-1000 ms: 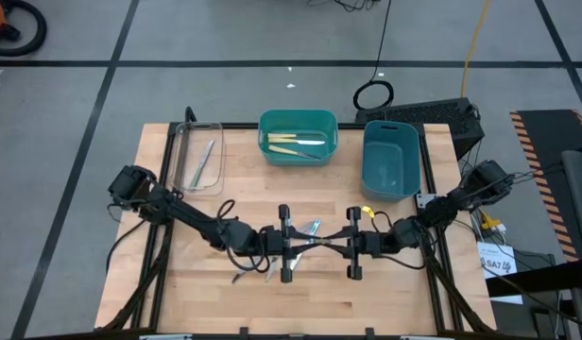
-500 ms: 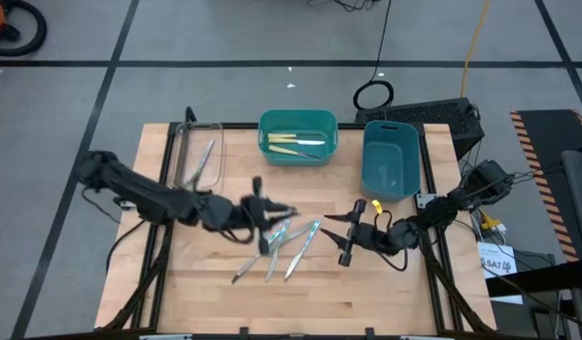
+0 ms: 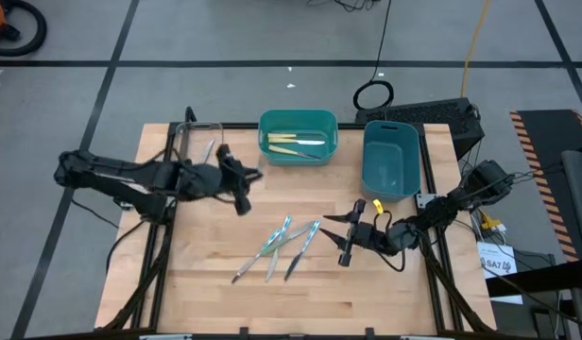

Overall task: Sort silverware by color (type)
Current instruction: Put the right green knife into the transparent bin

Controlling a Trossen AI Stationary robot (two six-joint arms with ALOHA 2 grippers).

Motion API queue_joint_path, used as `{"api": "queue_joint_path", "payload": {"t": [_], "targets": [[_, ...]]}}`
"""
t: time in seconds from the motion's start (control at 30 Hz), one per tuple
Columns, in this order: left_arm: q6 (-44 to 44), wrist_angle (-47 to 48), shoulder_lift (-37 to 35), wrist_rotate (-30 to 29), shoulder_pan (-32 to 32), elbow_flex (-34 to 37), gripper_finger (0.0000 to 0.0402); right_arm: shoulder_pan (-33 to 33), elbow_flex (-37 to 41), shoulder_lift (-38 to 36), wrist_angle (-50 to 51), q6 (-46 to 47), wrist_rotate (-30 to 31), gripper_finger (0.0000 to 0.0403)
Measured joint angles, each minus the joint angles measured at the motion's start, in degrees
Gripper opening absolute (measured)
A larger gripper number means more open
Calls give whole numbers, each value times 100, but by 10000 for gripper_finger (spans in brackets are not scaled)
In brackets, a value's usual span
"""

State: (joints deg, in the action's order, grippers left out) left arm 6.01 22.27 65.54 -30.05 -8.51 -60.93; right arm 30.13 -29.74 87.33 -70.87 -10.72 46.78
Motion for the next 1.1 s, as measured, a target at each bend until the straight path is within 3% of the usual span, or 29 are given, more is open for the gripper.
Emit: {"api": "queue_joint_path", "payload": {"t": [0.2, 0.4, 0.6, 0.9, 1.1], "targets": [[376, 1325, -294, 39, 874, 0, 36, 0, 0, 0, 85, 253, -4, 160], [585, 2307, -452, 704, 1756, 0, 36, 0, 0, 0, 191, 331, -4, 160], [954, 3390, -459, 801, 2422, 0, 36, -2, 0, 0, 406, 428, -7, 160], [1063, 4019, -457, 772, 3141, 20, 44, -2, 0, 0, 432, 531, -7, 160], [925, 4105, -444, 768, 3753, 425, 46, -2, 0, 0, 435, 552, -7, 160]]}}
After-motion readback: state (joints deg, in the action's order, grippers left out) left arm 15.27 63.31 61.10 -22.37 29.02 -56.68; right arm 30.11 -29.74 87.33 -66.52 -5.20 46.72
